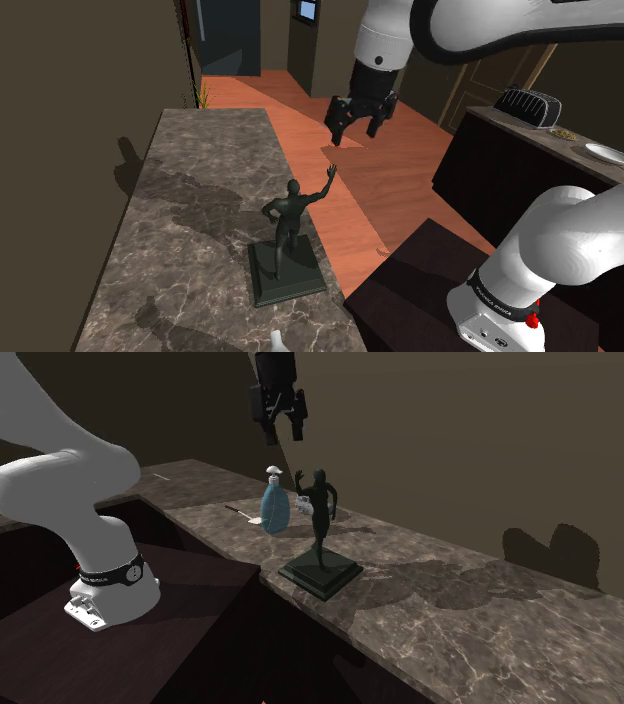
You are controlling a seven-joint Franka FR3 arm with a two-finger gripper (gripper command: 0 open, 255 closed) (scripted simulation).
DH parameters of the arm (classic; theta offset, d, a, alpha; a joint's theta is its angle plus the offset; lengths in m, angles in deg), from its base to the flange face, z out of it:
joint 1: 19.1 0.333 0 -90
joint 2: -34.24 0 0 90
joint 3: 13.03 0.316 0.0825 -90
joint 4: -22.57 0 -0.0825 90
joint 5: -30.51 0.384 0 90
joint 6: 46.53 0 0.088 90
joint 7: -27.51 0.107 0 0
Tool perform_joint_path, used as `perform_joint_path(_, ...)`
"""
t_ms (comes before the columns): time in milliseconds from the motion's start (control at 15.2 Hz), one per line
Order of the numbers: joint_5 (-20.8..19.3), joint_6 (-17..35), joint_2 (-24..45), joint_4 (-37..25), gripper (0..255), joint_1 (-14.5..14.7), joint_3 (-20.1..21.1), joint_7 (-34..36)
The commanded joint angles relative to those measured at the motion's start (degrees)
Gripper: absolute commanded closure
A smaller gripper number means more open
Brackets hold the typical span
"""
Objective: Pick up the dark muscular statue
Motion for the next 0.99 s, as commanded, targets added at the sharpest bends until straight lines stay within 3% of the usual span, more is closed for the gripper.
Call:
perform_joint_path(0,0.0,1.3,3.2,-1.5,0,-0.3,2.7,3.7)
perform_joint_path(330,-1.9,4.5,12.5,-6.1,0,-1.4,9.6,13.3)
perform_joint_path(594,-6.1,6.3,21.6,-11.2,0,-2.1,14.8,22.1)
perform_joint_path(924,-6.8,9.3,22.6,-8.9,0,-2.0,15.1,22.9)
